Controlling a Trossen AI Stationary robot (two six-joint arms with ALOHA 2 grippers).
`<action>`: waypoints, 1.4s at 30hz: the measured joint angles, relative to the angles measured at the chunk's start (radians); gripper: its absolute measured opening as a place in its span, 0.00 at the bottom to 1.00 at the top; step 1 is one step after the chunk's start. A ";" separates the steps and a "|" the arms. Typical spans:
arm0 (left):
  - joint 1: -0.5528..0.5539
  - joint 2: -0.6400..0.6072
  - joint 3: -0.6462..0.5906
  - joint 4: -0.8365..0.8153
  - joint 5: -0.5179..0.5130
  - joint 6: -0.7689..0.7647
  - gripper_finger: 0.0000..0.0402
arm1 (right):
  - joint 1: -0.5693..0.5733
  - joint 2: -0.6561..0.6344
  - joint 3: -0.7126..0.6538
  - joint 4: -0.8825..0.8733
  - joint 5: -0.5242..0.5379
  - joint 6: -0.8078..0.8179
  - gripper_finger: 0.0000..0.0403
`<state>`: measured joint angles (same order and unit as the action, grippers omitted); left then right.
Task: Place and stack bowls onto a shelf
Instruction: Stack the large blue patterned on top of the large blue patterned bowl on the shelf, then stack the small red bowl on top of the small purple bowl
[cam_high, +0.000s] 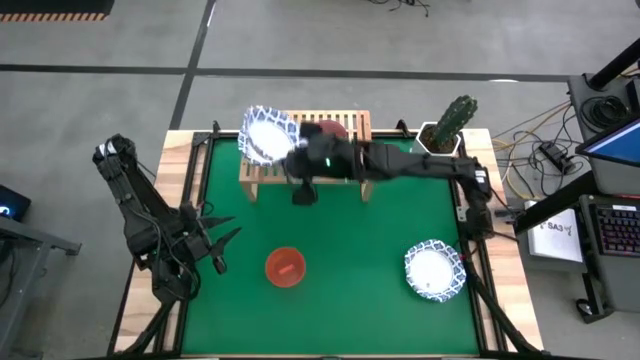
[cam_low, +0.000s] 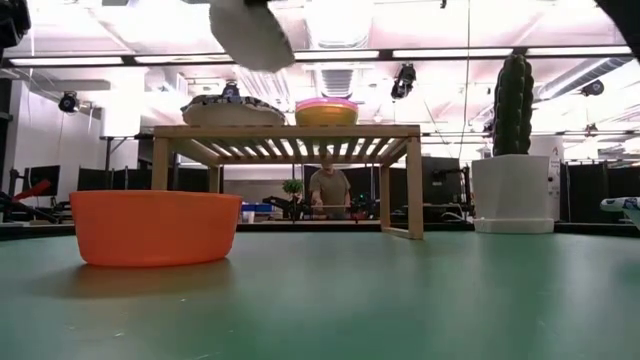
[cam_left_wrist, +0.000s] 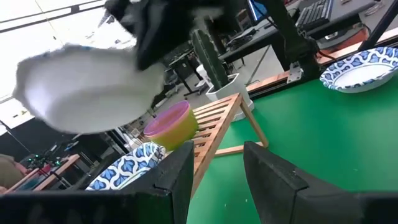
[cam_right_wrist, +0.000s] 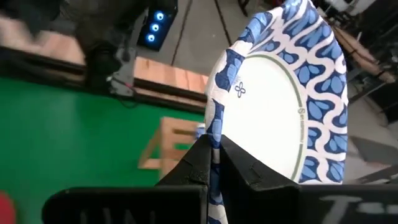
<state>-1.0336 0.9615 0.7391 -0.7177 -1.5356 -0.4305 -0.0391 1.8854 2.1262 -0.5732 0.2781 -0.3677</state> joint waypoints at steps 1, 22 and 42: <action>0.000 0.000 0.000 0.000 0.000 0.000 0.31 | -0.033 0.004 0.000 0.009 -0.037 0.000 0.02; 0.000 0.000 0.000 -0.001 0.000 0.002 0.31 | -0.177 0.121 -0.003 0.054 -0.147 -0.097 0.26; 0.002 0.007 -0.001 0.038 0.176 -0.327 0.31 | 0.052 -0.047 -0.024 -0.281 -0.289 0.070 0.21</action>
<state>-1.0317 0.9689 0.7378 -0.6800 -1.3596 -0.7579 0.0133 1.8386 2.1019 -0.8543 -0.0113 -0.2981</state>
